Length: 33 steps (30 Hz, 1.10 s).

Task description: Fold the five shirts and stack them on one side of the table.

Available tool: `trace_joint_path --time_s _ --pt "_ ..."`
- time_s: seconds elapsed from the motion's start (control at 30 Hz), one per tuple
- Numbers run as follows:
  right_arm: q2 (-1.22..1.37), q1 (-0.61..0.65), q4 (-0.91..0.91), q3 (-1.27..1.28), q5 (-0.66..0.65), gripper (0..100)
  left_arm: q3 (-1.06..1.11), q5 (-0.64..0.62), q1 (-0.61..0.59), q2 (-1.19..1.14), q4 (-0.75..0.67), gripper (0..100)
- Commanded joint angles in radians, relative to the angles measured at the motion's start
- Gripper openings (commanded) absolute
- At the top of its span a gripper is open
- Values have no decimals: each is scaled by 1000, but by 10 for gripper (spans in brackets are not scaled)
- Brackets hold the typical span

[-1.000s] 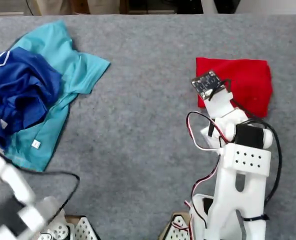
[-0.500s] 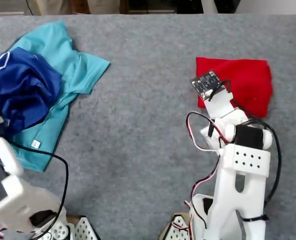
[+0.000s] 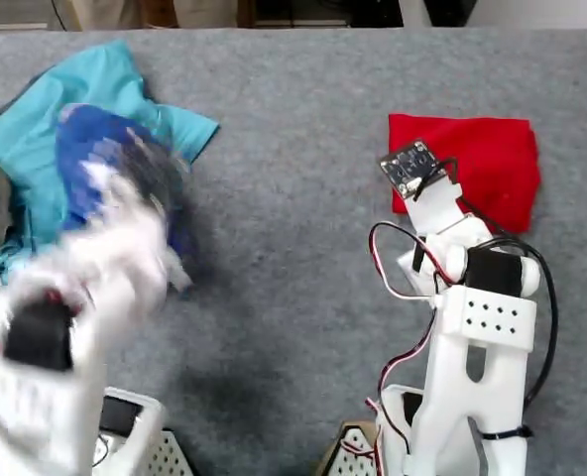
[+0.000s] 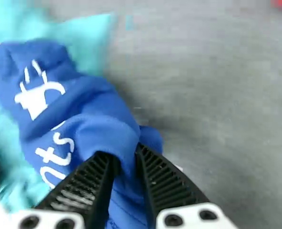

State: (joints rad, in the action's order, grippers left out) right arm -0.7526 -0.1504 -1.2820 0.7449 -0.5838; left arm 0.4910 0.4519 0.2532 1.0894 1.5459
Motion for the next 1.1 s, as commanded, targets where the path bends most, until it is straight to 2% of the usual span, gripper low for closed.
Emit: trace_joint_path --time_s 0.0,0.07,0.2,0.27,0.43,0.6,0.67,0.83,1.07 --pt "-19 15 11 -28 6 2 146 -5 97 259 9 21" --pt "-18 22 8 -58 5 12 207 -2 32 363 29 36" --pt "-15 108 -43 -162 11 146 265 20 -144 487 98 226" --pt "7 171 -69 -232 31 171 267 20 -264 518 98 284" --pt "243 338 -150 -507 92 171 284 25 -566 526 6 264" --pt "657 562 -290 -914 112 171 399 34 -799 524 -110 256" --pt "842 644 -348 -1092 110 171 453 87 -881 524 -123 256" --pt "1294 785 -440 -1535 110 171 566 172 -1039 526 -150 227" --pt "1807 888 -497 -2061 110 171 698 233 -1186 526 -252 218"
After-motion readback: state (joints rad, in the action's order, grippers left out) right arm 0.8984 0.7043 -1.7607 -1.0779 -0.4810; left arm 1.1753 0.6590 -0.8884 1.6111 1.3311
